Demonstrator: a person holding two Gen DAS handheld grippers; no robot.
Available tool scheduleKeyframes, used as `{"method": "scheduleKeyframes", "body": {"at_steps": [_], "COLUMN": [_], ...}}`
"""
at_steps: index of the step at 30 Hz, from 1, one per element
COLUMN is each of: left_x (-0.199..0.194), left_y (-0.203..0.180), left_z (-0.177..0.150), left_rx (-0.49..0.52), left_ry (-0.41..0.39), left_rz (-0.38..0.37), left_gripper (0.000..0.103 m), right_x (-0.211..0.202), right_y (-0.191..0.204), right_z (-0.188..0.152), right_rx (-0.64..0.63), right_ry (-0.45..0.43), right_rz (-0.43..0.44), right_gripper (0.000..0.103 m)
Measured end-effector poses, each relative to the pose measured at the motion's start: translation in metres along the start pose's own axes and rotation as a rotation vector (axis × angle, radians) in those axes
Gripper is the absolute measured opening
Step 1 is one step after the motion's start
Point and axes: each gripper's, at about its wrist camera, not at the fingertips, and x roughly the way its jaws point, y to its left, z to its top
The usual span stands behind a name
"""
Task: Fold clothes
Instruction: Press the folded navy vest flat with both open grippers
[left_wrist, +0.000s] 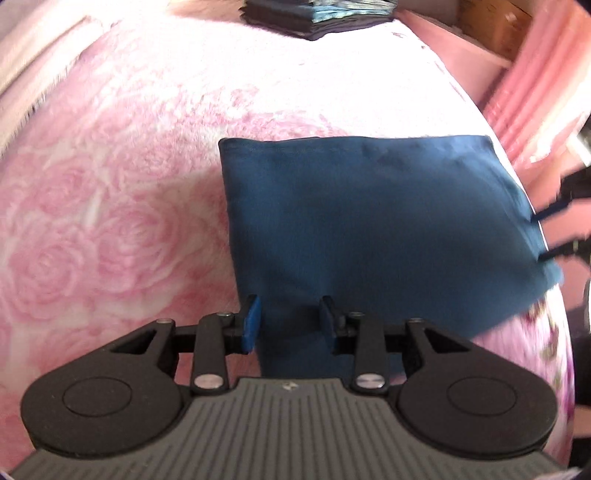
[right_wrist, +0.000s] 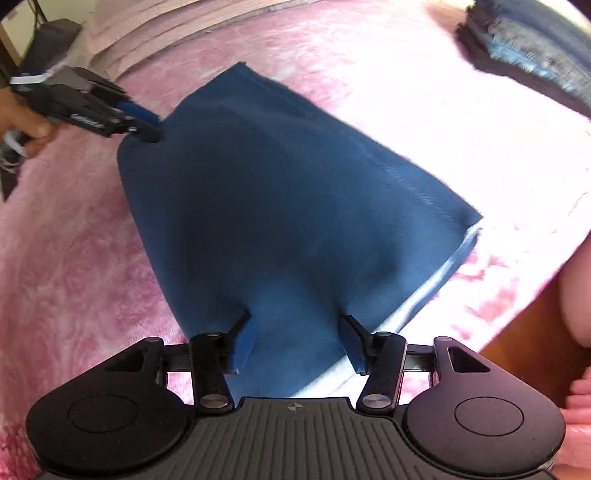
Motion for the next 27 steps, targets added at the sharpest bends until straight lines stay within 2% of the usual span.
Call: {"method": "scheduleKeyframes", "body": {"at_steps": [3, 5, 7, 9, 10, 11, 14, 18, 21, 25, 27], "left_x": [-0.021, -0.028, -0.029, -0.024, -0.017, -0.009, 0.005, 0.001, -0.008, -0.003, 0.000], "left_y": [-0.018, -0.033, -0.050, -0.065, -0.069, -0.072, -0.076, -0.081, -0.090, -0.106, -0.106], "left_z": [-0.013, -0.023, -0.031, -0.037, -0.039, -0.041, -0.047, -0.050, -0.058, -0.074, -0.073], "left_rx": [0.118, 0.204, 0.289, 0.360, 0.381, 0.395, 0.427, 0.517, 0.630, 0.834, 0.834], "left_ry": [-0.011, -0.023, -0.036, -0.039, -0.029, -0.020, -0.011, 0.001, -0.012, -0.046, -0.044], "left_rz": [0.041, 0.065, 0.082, 0.087, 0.078, 0.079, 0.074, 0.096, 0.156, 0.257, 0.254], "left_gripper": [0.030, 0.040, 0.042, 0.042, 0.042, 0.048, 0.057, 0.057, 0.058, 0.061, 0.061], "right_x": [-0.005, -0.009, -0.013, 0.002, 0.010, 0.018, 0.015, -0.005, -0.017, -0.008, 0.009], "right_y": [0.019, 0.032, 0.045, 0.055, 0.054, 0.053, 0.042, 0.025, 0.032, 0.056, 0.068], "right_z": [-0.006, -0.009, -0.013, -0.015, -0.016, -0.017, -0.029, -0.046, -0.051, -0.048, -0.045], "right_rx": [-0.042, -0.070, -0.098, -0.131, -0.121, -0.110, -0.070, -0.060, -0.160, -0.289, -0.351], "right_ry": [0.003, 0.005, 0.007, 0.008, 0.019, 0.030, 0.056, 0.124, 0.110, 0.079, 0.055], "right_rz": [-0.034, -0.057, -0.080, -0.068, -0.070, -0.071, -0.091, -0.157, -0.222, -0.230, -0.240], "right_gripper": [0.055, 0.055, 0.055, 0.055, 0.055, 0.055, 0.055, 0.055, 0.055, 0.056, 0.056]}}
